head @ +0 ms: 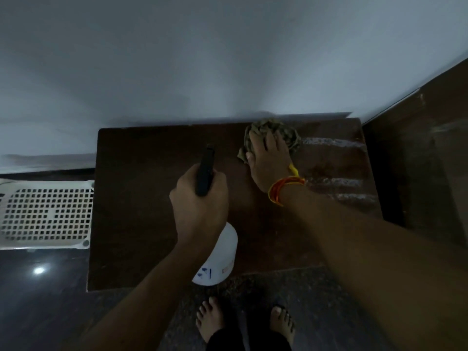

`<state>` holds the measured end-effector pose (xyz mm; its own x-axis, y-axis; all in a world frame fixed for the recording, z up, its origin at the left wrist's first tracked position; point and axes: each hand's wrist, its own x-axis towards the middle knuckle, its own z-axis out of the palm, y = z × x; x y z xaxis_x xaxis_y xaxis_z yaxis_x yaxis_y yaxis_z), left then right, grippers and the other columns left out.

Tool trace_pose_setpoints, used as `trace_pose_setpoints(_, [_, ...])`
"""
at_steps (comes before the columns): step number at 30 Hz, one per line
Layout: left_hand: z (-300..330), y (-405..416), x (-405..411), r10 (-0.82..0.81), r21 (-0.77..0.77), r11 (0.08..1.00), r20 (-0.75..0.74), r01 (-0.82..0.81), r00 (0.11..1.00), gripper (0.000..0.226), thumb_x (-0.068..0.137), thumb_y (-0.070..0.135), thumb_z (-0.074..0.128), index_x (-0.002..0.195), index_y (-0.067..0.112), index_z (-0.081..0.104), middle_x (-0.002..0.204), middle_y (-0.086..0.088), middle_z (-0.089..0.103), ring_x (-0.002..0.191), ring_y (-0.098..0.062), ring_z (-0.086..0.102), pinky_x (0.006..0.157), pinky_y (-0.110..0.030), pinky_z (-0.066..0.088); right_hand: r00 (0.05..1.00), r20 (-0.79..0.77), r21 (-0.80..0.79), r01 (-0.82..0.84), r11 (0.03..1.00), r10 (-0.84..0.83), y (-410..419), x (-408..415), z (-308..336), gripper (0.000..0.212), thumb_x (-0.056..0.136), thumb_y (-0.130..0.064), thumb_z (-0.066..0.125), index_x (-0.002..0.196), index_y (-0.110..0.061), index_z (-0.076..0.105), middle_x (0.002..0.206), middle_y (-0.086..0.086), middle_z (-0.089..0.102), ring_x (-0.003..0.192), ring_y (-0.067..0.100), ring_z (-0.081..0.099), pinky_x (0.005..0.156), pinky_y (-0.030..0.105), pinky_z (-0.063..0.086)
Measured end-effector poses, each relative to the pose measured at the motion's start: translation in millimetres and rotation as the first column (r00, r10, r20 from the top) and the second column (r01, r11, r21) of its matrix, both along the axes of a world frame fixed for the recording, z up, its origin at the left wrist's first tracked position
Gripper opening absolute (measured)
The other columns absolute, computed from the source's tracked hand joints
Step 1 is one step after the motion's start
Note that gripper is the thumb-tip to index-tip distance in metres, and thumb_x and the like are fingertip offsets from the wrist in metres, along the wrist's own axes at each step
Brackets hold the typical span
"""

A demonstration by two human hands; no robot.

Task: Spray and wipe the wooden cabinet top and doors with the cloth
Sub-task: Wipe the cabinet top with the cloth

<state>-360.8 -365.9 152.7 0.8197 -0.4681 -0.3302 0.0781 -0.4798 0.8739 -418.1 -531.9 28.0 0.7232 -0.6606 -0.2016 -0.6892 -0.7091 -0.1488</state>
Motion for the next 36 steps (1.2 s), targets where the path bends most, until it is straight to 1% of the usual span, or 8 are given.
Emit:
trace_pose_setpoints(5, [3.6,2.6,-16.7,0.019,0.029,0.999,-0.001,-0.019,1.000,0.018,0.094,0.017,0.055,0.077,0.011,0.057,0.074,-0.025,0.062,0.068,-0.047,0.062,0.055,-0.050,0.054,0.997,-0.051,0.008,-0.057,0.998,0.058,51.5,-51.5,3.3,0.057,0.099,-0.039,0.027,0.151,-0.022,0.011,0.157,0.014,0.017,0.145,0.034,0.010,0.118,0.047,0.012])
trace_pose_setpoints(9, [1.5,4.9,-24.7,0.024,0.023,0.999,0.034,-0.025,0.999,0.021,0.094,0.017,0.055,0.073,0.016,0.054,0.069,-0.022,0.058,0.068,-0.049,0.061,0.055,-0.052,0.053,0.990,-0.064,-0.014,-0.125,0.992,0.124,40.1,-51.3,-1.5,0.057,0.099,-0.040,0.026,0.150,-0.022,0.011,0.156,0.013,0.017,0.145,0.035,0.011,0.117,0.048,0.012])
trace_pose_setpoints(11, [-1.7,8.3,-27.6,0.043,0.021,0.999,0.049,-0.044,0.998,0.020,0.094,0.018,0.055,0.073,0.019,0.055,0.069,-0.016,0.056,0.068,-0.049,0.061,0.056,-0.054,0.053,0.997,-0.006,-0.016,-0.071,0.997,0.071,46.3,-52.0,-1.2,0.056,0.098,-0.039,0.031,0.150,-0.023,0.016,0.155,0.015,0.020,0.144,0.037,0.012,0.118,0.048,0.014])
trace_pose_setpoints(15, [-0.5,15.2,-39.6,0.064,0.009,0.998,0.075,-0.065,0.995,0.018,0.095,0.019,0.055,0.078,0.023,0.057,0.072,-0.014,0.061,0.061,-0.039,0.062,0.054,-0.052,0.055,0.998,-0.004,0.043,-0.065,0.997,0.065,79.4,-80.3,2.5,0.058,0.100,-0.039,0.030,0.151,-0.023,0.009,0.157,0.015,0.014,0.145,0.037,0.006,0.118,0.050,0.012])
trace_pose_setpoints(21, [-2.5,25.7,-63.4,0.074,0.006,0.997,0.083,-0.075,0.994,0.020,0.094,0.017,0.055,0.076,0.024,0.056,0.065,-0.005,0.056,0.050,-0.016,0.057,0.048,-0.038,0.053,0.980,-0.041,0.129,-0.190,0.973,0.197,87.6,-110.4,5.7,0.056,0.101,-0.039,0.030,0.151,-0.024,0.011,0.159,0.012,0.009,0.145,0.039,0.001,0.118,0.053,0.008])
trace_pose_setpoints(25, [-2.4,33.2,-78.7,0.057,-0.007,0.998,0.117,-0.057,0.991,0.022,0.093,0.015,0.055,0.074,0.025,0.054,0.065,-0.004,0.055,0.046,-0.006,0.052,0.041,-0.021,0.046,0.998,0.055,0.137,-0.042,0.990,0.035,90.4,-101.6,9.6,0.056,0.100,-0.036,0.035,0.150,-0.023,0.016,0.157,0.015,0.014,0.144,0.040,0.006,0.117,0.052,0.011])
trace_pose_setpoints(30, [11.6,30.1,-96.2,0.026,0.009,1.000,0.172,-0.028,0.985,0.016,0.093,0.011,0.055,0.079,0.017,0.057,0.079,-0.026,0.061,0.061,-0.033,0.056,0.052,-0.049,0.052,0.993,0.051,0.193,-0.114,0.974,0.106,136.1,-143.1,15.6,0.056,0.101,-0.037,0.033,0.151,-0.024,0.010,0.158,0.013,0.009,0.145,0.038,-0.004,0.119,0.050,0.001])
trace_pose_setpoints(36, [19.8,33.6,-106.2,0.048,0.006,0.999,0.196,-0.050,0.980,0.016,0.093,0.012,0.055,0.078,0.017,0.056,0.081,-0.028,0.061,0.061,-0.039,0.058,0.050,-0.048,0.053,0.995,0.085,0.218,-0.067,0.974,0.049,131.2,-164.0,9.3,0.051,0.101,-0.035,0.034,0.149,-0.028,0.017,0.159,0.009,0.007,0.146,0.035,-0.005,0.119,0.049,0.004])
